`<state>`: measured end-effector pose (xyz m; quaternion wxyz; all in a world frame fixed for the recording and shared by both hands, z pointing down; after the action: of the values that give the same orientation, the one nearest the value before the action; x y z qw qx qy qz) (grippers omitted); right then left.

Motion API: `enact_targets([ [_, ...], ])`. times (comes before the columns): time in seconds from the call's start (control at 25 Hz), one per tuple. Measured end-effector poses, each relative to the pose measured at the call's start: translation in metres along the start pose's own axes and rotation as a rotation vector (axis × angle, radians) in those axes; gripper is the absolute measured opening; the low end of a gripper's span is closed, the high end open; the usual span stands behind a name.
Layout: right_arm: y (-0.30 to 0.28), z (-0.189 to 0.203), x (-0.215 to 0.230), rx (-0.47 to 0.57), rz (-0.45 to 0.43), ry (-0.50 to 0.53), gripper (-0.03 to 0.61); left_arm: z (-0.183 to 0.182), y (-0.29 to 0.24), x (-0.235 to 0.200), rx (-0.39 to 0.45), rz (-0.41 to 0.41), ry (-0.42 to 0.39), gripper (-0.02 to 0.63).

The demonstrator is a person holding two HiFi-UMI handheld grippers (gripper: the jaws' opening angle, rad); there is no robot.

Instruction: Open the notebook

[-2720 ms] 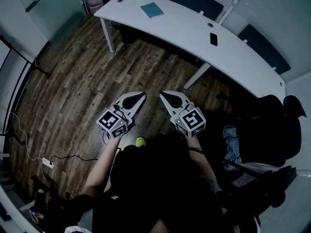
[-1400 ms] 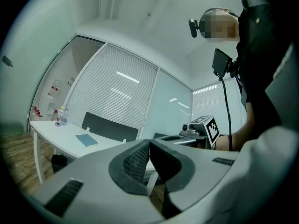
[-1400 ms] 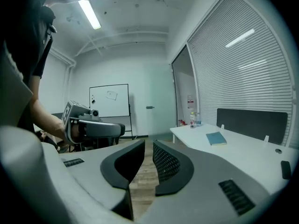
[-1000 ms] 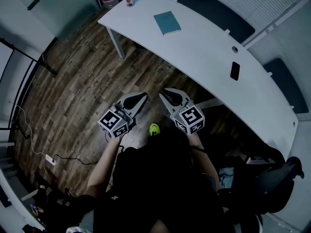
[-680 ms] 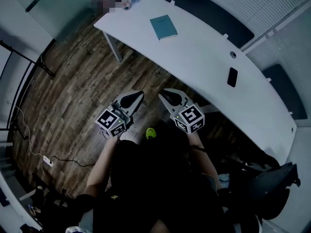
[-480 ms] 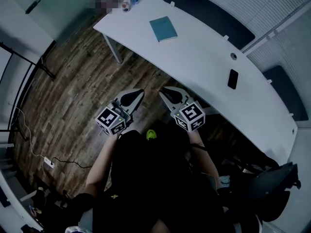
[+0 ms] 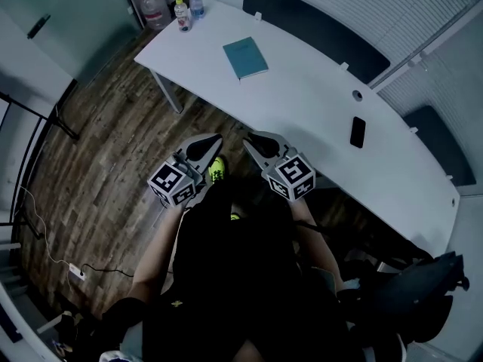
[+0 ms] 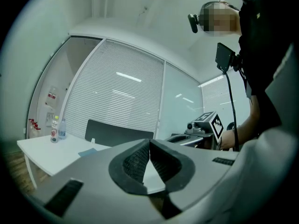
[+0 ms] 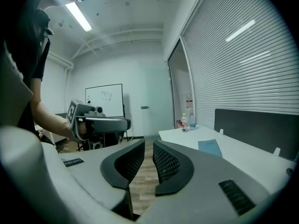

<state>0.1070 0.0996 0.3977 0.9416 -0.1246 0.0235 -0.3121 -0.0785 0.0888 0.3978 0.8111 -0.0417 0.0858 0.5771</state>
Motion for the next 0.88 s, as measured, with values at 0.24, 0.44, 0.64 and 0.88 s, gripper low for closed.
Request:
enact_targets([
  [0.24, -0.045, -0.006, 0.03, -0.03, 0.021, 0.001, 0.069, -0.002, -0.024, -0.057, -0.011, 0.041, 0.012, 0.023],
  [0.44, -0.087, -0.013, 0.056, -0.055, 0.036, -0.025, 0.07, -0.004, -0.041, -0.11, -0.006, 0.059, 0.05, 0.023],
  [0.64, -0.131, -0.023, 0.083, -0.068, 0.074, -0.033, 0.071, -0.008, -0.06, -0.157, 0.003, 0.094, 0.074, 0.023],
  [0.88, -0.169, -0.031, 0.114, -0.056, 0.143, -0.034, 0.061, -0.006, -0.083, -0.205, 0.01, 0.135, 0.098, 0.023],
])
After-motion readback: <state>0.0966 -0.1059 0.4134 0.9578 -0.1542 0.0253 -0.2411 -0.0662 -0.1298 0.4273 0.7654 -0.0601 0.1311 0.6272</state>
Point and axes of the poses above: the fingertips, and each gripper's own axes: y backward along the fingers, x to its right, z out of its underside, the point moved 8 cm from there along y, backward along the fingers, and after that the axes turned 10 degrees about z, right-handed, at the moved point
